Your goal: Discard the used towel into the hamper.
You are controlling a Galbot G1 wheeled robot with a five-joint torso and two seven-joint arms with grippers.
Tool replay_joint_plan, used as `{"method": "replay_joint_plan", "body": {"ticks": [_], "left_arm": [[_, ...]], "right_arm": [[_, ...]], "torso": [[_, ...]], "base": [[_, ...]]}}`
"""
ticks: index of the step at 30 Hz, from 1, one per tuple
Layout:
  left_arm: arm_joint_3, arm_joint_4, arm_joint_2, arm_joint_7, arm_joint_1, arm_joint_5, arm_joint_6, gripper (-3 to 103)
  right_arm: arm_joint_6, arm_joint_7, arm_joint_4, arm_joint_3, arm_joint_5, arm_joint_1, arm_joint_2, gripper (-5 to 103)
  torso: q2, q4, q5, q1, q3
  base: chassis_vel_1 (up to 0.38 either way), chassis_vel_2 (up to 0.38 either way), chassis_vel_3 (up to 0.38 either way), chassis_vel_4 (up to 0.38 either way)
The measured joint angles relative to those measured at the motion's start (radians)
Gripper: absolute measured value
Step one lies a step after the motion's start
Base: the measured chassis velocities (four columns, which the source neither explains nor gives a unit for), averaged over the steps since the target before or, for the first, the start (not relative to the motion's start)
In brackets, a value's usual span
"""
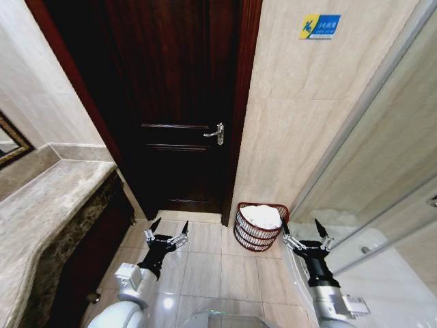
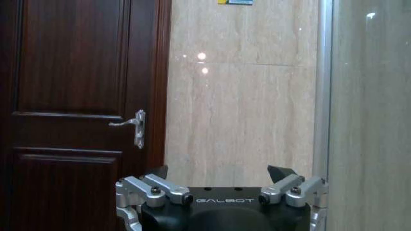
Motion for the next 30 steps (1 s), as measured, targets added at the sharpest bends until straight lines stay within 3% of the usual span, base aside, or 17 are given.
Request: {"method": "replay_joint_plan", "body": {"ticks": [30], "left_arm": [[0.000,0.000,0.000,0.000,0.000,0.000,0.000,100]], "right_arm": [[0.000,0.000,0.000,0.000,0.000,0.000,0.000,100]], "torso": [[0.000,-0.0001,0.0001,0.000,0.000]], "base": [[0.078,-0.079,-0.073,0.073]]}}
